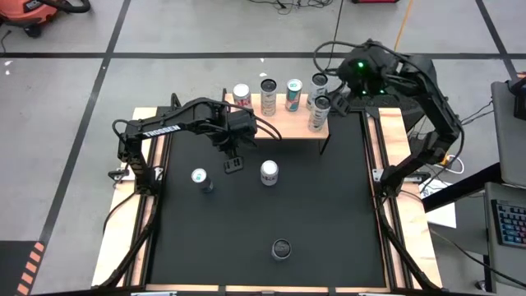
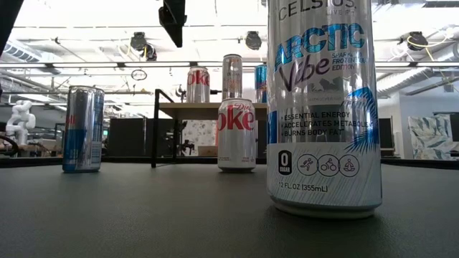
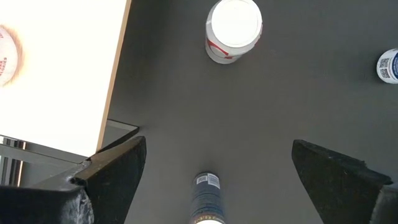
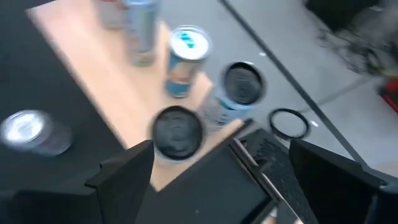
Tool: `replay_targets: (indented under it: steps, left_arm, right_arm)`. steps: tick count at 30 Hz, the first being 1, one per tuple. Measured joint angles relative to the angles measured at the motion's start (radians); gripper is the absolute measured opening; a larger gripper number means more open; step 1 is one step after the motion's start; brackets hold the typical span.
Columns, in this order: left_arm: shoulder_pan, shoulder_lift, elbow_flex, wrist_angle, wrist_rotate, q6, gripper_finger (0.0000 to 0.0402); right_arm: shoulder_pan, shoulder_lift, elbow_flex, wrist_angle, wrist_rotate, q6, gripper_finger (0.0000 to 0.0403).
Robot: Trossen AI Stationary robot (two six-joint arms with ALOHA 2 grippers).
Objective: Place canned beverage on shelf
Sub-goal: Put the white and yellow soda can aligned with the other white and yellow soda can on the shelf
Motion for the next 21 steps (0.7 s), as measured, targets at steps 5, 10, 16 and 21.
replay_targets:
  steps: [5, 10, 16, 21]
  left_arm:
    - [0.0, 0.0, 0.0, 0.0, 0.0, 0.001, 0.0398]
    - [0.0, 0.0, 0.0, 0.0, 0.0, 0.002, 0.0398]
    - [0.0, 0.0, 0.0, 0.0, 0.0, 0.048, 0.0398]
    - [0.0, 0.0, 0.0, 0.0, 0.0, 0.047, 0.0398]
  right_arm:
    - [-0.017, 0.003, -0.013, 0.001, 0.039, 0.062, 0.0321]
    - [-0.033, 0.003, -0.082, 0.0, 0.036, 0.117, 0.0256]
    - [-0.051, 0.003, -0.2, -0.001, 0.036, 0.15, 0.0147]
    - [-0.054, 0.003, -0.272, -0.001, 0.034, 0.167, 0.0057]
